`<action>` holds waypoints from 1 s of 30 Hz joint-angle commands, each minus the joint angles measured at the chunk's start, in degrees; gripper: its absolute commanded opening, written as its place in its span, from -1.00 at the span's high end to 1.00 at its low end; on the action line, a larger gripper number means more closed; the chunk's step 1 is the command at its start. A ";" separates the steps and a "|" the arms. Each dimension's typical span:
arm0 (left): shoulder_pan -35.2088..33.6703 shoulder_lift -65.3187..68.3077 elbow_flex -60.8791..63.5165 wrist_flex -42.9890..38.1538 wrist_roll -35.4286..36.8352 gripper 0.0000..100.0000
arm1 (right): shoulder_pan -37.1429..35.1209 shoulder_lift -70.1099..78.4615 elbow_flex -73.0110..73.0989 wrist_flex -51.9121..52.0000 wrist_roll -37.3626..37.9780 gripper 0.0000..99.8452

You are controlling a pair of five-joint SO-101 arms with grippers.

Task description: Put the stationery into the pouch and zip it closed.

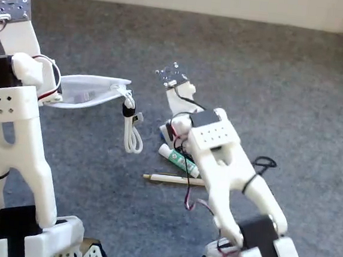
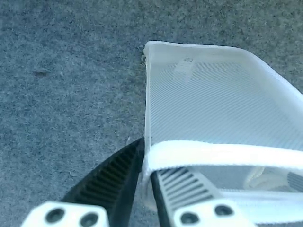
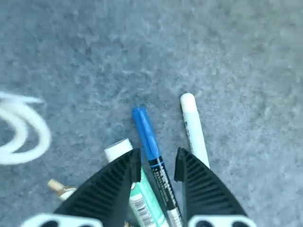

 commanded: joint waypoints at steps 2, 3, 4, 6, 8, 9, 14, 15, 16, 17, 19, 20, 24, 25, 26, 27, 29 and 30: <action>1.01 -0.40 -0.22 0.00 0.53 0.99 | 2.59 7.43 -10.33 -1.36 1.58 0.77; 1.01 -0.40 -0.22 0.00 0.53 0.99 | 2.86 9.45 -12.18 -1.36 1.58 0.77; 1.01 -0.40 -0.22 0.00 0.53 0.99 | 3.21 11.38 -14.11 -1.36 1.58 0.77; 1.01 -0.40 -0.22 0.00 0.53 0.99 | 3.56 15.16 -17.71 -1.10 1.58 0.77; 1.01 -0.40 -0.22 -0.09 0.53 0.99 | 3.65 18.68 -21.05 -1.10 1.67 0.77; 1.01 -0.40 -0.22 -0.09 0.53 0.99 | 3.65 20.35 -22.55 -1.10 1.67 0.77; 1.01 -0.40 -0.22 -0.09 0.53 0.99 | 3.82 27.38 -28.44 -0.92 1.67 0.77; 1.01 -0.40 -0.22 -0.09 0.53 0.99 | 4.09 28.44 -29.05 -0.84 2.11 0.77; 1.01 -0.40 -0.22 -0.09 0.53 0.99 | 4.26 29.41 -29.58 -0.13 3.60 0.77; 1.01 -0.40 -0.22 -0.09 0.53 0.99 | 4.44 30.20 -30.02 1.27 5.01 0.77; 1.01 -0.31 -0.22 -0.09 0.53 0.99 | 4.70 31.34 -30.99 4.18 6.15 0.77; 1.01 -0.31 -0.22 -0.09 0.53 0.99 | 5.05 31.69 -31.69 5.32 6.33 0.77; 1.01 -0.40 -0.22 -0.09 0.53 0.99 | 5.58 33.19 -33.89 8.92 6.33 0.78; 1.01 -0.40 -0.22 -0.09 0.53 0.99 | 5.58 33.54 -34.15 9.63 6.42 0.78; 1.01 -0.40 -0.22 -0.09 0.53 0.99 | 5.58 33.98 -34.33 10.15 6.42 0.79; 1.01 -0.40 -0.22 -0.09 0.53 0.99 | 5.58 34.33 -34.33 10.33 6.42 0.82; 1.01 -0.40 -0.22 -0.09 0.53 0.99 | 5.58 35.12 -34.33 10.42 6.51 0.92; 1.01 -0.40 -0.22 -0.09 0.53 0.99 | 5.58 35.21 -34.33 10.42 6.51 0.98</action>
